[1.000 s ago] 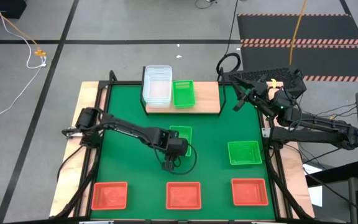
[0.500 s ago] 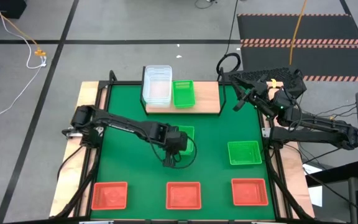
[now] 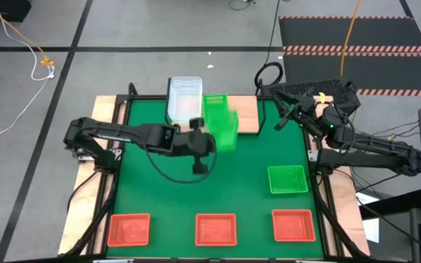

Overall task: Stack baskets on shelf by color
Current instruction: Stack the left green bin on the top of the other green bin on the shelf

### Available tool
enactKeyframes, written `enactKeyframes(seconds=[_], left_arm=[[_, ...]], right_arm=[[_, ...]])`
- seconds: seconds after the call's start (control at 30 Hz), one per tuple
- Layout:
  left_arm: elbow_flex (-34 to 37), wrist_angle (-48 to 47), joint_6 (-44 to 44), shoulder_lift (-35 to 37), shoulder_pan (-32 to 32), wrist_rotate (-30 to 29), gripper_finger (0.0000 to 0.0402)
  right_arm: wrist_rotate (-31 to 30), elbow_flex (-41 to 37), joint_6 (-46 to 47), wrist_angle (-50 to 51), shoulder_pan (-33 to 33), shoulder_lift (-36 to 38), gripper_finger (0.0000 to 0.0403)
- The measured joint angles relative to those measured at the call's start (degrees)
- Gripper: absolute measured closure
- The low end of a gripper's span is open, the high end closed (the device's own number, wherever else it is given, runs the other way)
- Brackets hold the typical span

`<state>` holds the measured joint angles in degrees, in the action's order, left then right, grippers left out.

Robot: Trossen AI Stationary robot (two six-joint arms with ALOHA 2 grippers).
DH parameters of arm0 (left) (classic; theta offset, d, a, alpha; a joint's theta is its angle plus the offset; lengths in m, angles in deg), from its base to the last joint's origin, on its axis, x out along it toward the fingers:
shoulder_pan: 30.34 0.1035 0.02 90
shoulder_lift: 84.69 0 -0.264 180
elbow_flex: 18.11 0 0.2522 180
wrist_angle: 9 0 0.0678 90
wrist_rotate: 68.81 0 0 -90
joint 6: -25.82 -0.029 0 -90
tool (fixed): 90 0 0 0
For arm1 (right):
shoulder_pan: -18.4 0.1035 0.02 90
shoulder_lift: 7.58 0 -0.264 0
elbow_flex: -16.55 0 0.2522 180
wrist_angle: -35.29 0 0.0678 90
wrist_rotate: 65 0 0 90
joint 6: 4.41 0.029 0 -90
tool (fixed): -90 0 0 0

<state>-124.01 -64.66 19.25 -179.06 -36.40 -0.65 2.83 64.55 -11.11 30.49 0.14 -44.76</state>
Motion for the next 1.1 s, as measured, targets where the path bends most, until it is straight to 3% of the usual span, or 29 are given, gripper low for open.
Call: enactKeyframes(seconds=[0.1,0.57,1.1], left_arm=[[-0.43,1.06,-3.39,-0.04,2.98,-4.11,0.0395],[0.09,13.36,-11.3,-8.6,21.4,-3.91,0.0391],[0.09,7.22,-14.7,-15.08,21.16,-3.55,0.0395]], right_arm=[[0.0,0.0,0.02,-0.12,-0.02,0.0,0.0291],[-0.06,0.0,-1.57,-0.37,-0.02,-0.01,0.0291],[-0.17,0.0,-1.95,-0.35,-0.02,-0.01,0.0291]])
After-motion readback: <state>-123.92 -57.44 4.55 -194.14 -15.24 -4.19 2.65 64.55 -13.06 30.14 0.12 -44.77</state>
